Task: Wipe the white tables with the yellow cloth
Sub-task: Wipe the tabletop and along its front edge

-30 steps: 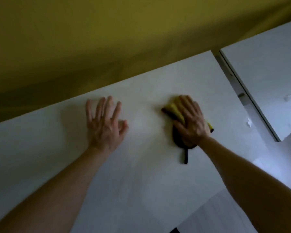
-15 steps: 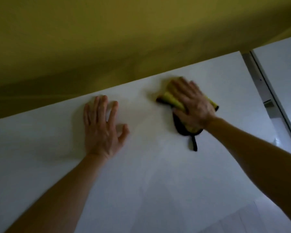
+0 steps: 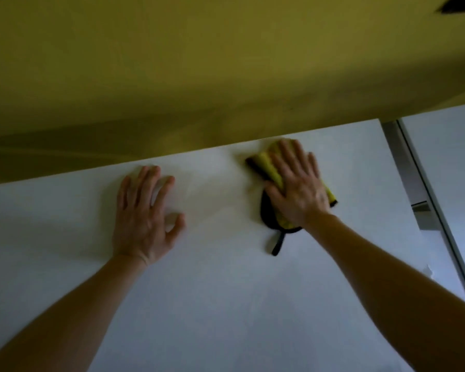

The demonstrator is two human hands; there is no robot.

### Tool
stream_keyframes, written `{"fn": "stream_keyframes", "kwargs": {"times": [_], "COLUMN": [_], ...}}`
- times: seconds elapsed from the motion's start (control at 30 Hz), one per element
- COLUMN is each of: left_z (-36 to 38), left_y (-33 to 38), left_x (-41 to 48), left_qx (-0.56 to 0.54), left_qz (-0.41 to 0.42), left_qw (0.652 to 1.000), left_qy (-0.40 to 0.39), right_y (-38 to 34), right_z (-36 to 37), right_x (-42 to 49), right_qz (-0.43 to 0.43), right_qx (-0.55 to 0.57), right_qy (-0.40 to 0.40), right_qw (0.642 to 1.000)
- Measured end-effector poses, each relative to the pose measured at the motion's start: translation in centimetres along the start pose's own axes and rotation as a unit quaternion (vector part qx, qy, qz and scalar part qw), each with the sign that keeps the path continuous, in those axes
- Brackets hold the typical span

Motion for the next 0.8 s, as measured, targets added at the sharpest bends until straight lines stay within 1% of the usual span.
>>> {"fn": "stream_keyframes", "kwargs": {"times": [0.07,0.1,0.13,0.17,0.2,0.27,0.33,0.37,0.43,0.47,0.5,0.57,0.63,0.67,0.7,0.73,0.77,0.8], "left_z": [0.0,0.0,0.2,0.3,0.3,0.1,0.2,0.1,0.1,0.2,0.2,0.2,0.3,0.3,0.2,0.2,0.2,0.2], "left_y": [-0.1,0.0,-0.1,-0.1,-0.1,0.1,0.0,-0.1,0.0,0.2,0.2,0.1,0.2,0.2,0.1,0.1,0.1,0.0], "left_x": [0.1,0.1,0.2,0.2,0.2,0.1,0.2,0.3,0.4,0.4,0.3,0.2,0.3,0.4,0.6,0.7,0.6,0.4], "left_qx": [-0.004,-0.003,0.000,0.001,0.002,-0.001,0.009,0.014,0.016,0.014,0.012,0.007,0.006,0.004,0.004,0.006,0.010,0.012], "left_qz": [0.001,0.000,-0.002,-0.004,-0.004,-0.003,-0.002,-0.001,-0.002,-0.003,-0.002,-0.002,0.002,0.001,-0.001,-0.002,-0.003,-0.004], "left_qw": [1.000,1.000,1.000,1.000,1.000,1.000,1.000,1.000,1.000,1.000,1.000,1.000,1.000,1.000,1.000,1.000,1.000,1.000], "left_qy": [0.004,0.003,-0.001,-0.008,-0.013,-0.014,-0.015,-0.018,-0.017,-0.016,-0.015,-0.008,-0.008,-0.009,-0.010,-0.012,-0.014,-0.012], "right_y": [4.6,4.9,3.7,1.3,-1.9,-8.9,-13.4,-13.9,-11.2,-8.4,-4.9,2.7,7.6,7.9,6.5,3.8,-0.1,-4.4], "right_z": [-1.0,-1.2,-1.2,-1.0,-0.8,-0.4,-0.2,-0.3,-0.1,-0.1,-0.1,-0.9,-1.8,-2.0,-1.9,-1.6,-1.2,-0.7], "right_x": [-0.7,-0.7,-0.3,0.3,0.9,1.8,2.7,3.1,3.2,3.1,3.0,2.6,2.0,1.9,2.1,2.3,2.4,2.4], "right_qz": [0.146,0.204,0.241,0.248,0.214,0.079,-0.022,-0.058,-0.114,-0.118,-0.091,0.021,0.126,0.161,0.184,0.186,0.160,0.106], "right_qx": [0.001,0.005,0.012,0.014,0.013,0.023,0.042,0.053,0.062,0.060,0.051,0.018,0.000,0.007,0.017,0.022,0.028,0.039], "right_qy": [0.009,0.017,0.022,0.021,0.019,0.010,0.006,0.010,0.028,0.036,0.047,0.052,0.038,0.046,0.052,0.057,0.060,0.056], "right_qw": [0.989,0.979,0.970,0.968,0.977,0.997,0.999,0.997,0.991,0.991,0.993,0.998,0.991,0.986,0.981,0.981,0.985,0.992]}}
Point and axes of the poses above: each hand's wrist, its own x-axis towards the middle knuckle, its own z-axis out of the palm, y = z × x, the point moved 3 cm from there along x, towards the middle knuckle, and after that the axes turned 1 degree about -x, right-handed, at the moved point
